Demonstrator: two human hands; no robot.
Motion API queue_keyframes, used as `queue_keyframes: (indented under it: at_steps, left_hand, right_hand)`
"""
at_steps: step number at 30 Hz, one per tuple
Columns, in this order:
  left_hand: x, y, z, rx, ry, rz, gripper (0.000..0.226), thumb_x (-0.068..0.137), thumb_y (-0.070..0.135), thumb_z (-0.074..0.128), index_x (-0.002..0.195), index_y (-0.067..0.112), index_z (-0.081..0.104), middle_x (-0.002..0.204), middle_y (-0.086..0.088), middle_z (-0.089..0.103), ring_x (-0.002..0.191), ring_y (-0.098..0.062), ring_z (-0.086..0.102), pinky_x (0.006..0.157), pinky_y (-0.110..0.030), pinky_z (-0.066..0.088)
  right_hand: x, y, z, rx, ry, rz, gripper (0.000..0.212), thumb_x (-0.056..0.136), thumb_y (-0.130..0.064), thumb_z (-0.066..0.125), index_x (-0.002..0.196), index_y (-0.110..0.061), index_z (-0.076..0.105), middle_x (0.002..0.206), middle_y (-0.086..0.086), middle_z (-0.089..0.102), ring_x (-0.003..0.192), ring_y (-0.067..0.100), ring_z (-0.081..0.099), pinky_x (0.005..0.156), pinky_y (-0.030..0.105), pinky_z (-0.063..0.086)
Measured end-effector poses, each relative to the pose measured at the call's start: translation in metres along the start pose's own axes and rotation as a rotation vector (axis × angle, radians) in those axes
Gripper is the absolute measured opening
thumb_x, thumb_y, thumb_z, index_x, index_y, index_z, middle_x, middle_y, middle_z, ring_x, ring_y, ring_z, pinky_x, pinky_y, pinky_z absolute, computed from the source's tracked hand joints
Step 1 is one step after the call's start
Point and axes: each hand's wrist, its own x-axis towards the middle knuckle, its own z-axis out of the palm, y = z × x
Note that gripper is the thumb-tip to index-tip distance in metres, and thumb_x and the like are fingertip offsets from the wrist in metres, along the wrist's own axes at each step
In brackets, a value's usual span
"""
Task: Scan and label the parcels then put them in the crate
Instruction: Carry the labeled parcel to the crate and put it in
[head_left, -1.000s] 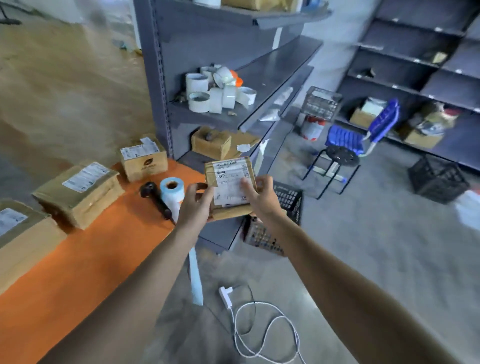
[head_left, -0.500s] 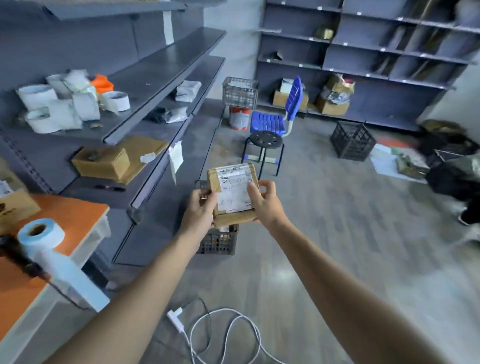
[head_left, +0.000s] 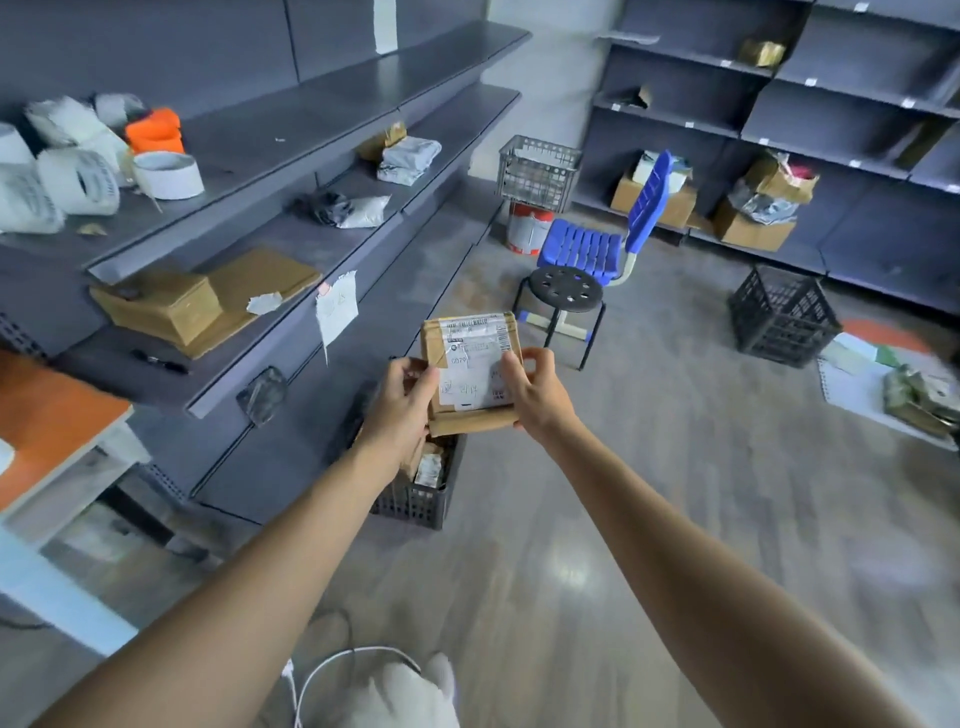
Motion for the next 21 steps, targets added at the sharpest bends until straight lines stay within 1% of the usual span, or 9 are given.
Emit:
queue_keyframes:
  at_steps: [2,4,6,8,10,13,16,19,21]
  left_hand:
    - [0.031,-0.003,0.007,0.006,0.015,-0.01,0.014,0.093,0.045,0.055,0.092,0.033,0.047,0.104,0.006,0.061,0.098,-0.021,0.062,0.085,-0.053,0.055]
    - [0.07,-0.009,0.013,0.01,0.022,-0.02,0.01,0.099,0.038,0.051,0.093,0.031,0.046,0.102,0.008,0.061,0.094,-0.016,0.061,0.083,-0.053,0.056]
    - [0.112,-0.015,0.019,-0.005,0.027,-0.043,0.009,0.099,0.037,0.05,0.093,0.031,0.047,0.103,0.01,0.061,0.099,-0.017,0.061,0.083,-0.052,0.057]
    - [0.158,-0.021,0.023,-0.014,0.046,-0.082,0.009,0.099,0.038,0.051,0.092,0.033,0.047,0.104,0.009,0.063,0.103,-0.021,0.063,0.084,-0.048,0.056]
    - [0.203,-0.025,0.026,-0.027,0.074,-0.118,0.01,0.1,0.037,0.049,0.092,0.032,0.047,0.103,0.007,0.063,0.102,-0.023,0.063,0.085,-0.046,0.056]
    - [0.265,-0.03,0.028,-0.054,0.125,-0.166,0.012,0.101,0.034,0.047,0.091,0.029,0.044,0.101,0.006,0.06,0.102,-0.026,0.063,0.08,-0.044,0.056]
    - [0.314,-0.037,0.027,-0.071,0.15,-0.201,0.01,0.101,0.036,0.048,0.093,0.03,0.044,0.108,0.0,0.06,0.104,-0.026,0.063,0.079,-0.043,0.057]
    - [0.352,-0.047,0.028,-0.091,0.168,-0.242,0.013,0.099,0.037,0.051,0.102,0.026,0.045,0.116,-0.001,0.058,0.105,-0.023,0.062,0.078,-0.038,0.058]
    - [0.373,-0.057,0.031,-0.092,0.213,-0.274,0.013,0.099,0.035,0.051,0.103,0.024,0.046,0.114,0.001,0.058,0.103,-0.021,0.062,0.079,-0.04,0.058]
  right_hand:
    - [0.034,0.001,0.001,-0.016,-0.031,-0.014,0.031,0.1,-0.046,0.043,0.116,-0.02,0.041,0.087,-0.005,0.057,0.074,0.014,0.055,0.077,0.038,0.05]
    - [0.073,0.001,0.004,-0.036,-0.055,-0.024,0.033,0.101,-0.044,0.043,0.12,-0.018,0.042,0.079,-0.011,0.055,0.075,0.017,0.056,0.074,0.034,0.047]
    - [0.115,0.0,0.009,-0.057,-0.089,-0.026,0.035,0.101,-0.044,0.042,0.124,-0.017,0.042,0.077,-0.014,0.053,0.078,0.018,0.057,0.074,0.034,0.048]
    - [0.161,0.0,0.017,-0.076,-0.122,-0.023,0.032,0.102,-0.043,0.041,0.123,-0.018,0.041,0.078,-0.016,0.052,0.072,0.01,0.055,0.073,0.034,0.048]
    - [0.208,-0.003,0.027,-0.097,-0.161,-0.025,0.036,0.102,-0.042,0.041,0.126,-0.016,0.042,0.08,-0.017,0.051,0.07,0.003,0.052,0.075,0.037,0.051]
    - [0.275,-0.009,0.046,-0.129,-0.208,-0.004,0.04,0.102,-0.043,0.041,0.131,-0.014,0.041,0.08,-0.014,0.052,0.072,0.006,0.053,0.082,0.04,0.052]
    - [0.333,-0.012,0.064,-0.203,-0.285,-0.009,0.044,0.103,-0.045,0.038,0.134,-0.015,0.04,0.097,0.0,0.056,0.086,0.021,0.055,0.08,0.037,0.049]
    - [0.38,-0.008,0.078,-0.266,-0.355,-0.01,0.043,0.103,-0.045,0.037,0.136,-0.016,0.039,0.108,0.005,0.057,0.092,0.022,0.052,0.074,0.028,0.037]
    - [0.41,0.0,0.089,-0.291,-0.395,-0.009,0.044,0.103,-0.046,0.037,0.136,-0.016,0.039,0.112,0.008,0.06,0.093,0.023,0.052,0.076,0.029,0.038]
